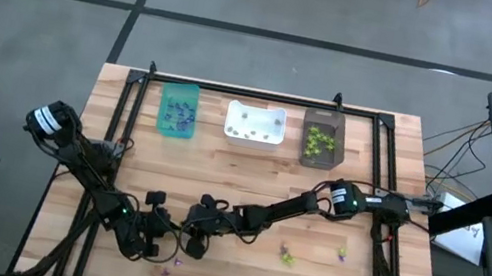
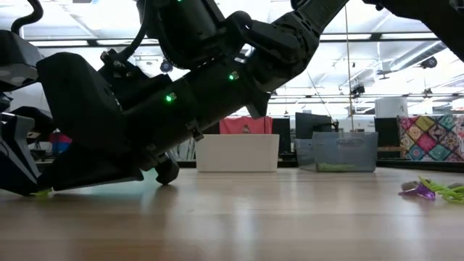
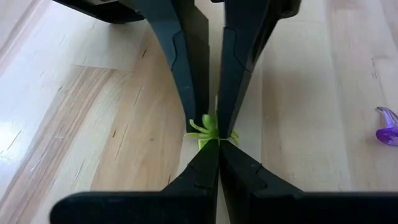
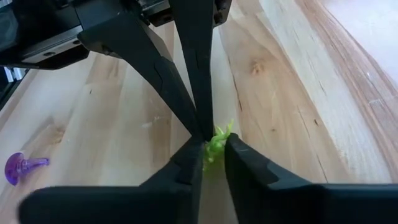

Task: Sort Halloween decoration
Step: Put the green spider toy into the black bin

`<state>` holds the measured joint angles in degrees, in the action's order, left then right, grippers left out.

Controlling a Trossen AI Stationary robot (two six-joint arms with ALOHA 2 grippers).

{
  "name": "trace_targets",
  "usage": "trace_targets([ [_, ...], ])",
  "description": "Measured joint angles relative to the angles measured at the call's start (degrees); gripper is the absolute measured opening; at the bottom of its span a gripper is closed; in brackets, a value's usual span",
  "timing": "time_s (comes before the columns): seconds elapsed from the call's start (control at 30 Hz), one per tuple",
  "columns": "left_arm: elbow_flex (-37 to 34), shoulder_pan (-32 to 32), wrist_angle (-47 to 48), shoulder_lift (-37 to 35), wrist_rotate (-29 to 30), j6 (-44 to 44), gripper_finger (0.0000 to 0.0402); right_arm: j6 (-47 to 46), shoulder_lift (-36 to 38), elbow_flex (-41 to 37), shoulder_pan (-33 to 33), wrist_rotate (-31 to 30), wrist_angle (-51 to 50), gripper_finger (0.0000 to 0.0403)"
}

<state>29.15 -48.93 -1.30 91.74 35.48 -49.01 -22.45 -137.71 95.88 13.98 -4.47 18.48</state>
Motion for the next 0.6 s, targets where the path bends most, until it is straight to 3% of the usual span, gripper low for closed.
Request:
trace_targets([
  [0.13, -0.1, 0.0, 0.2, -0.7, -0.5, 0.0, 0.0, 0.0, 0.0, 0.0, 0.0, 0.3, -0.1, 0.0015],
  [0.43, -0.2, -0.1, 3.3, -4.8, -5.4, 0.2, 0.0, 0.6, 1.2, -0.1, 0.0, 0.9, -1.2, 0.001],
  [0.6, -0.2, -0.2, 4.7, -8.7, -5.8, 0.2, 0.0, 2.9, 4.5, -0.2, -0.4, 0.0, -7.9, 0.0009],
])
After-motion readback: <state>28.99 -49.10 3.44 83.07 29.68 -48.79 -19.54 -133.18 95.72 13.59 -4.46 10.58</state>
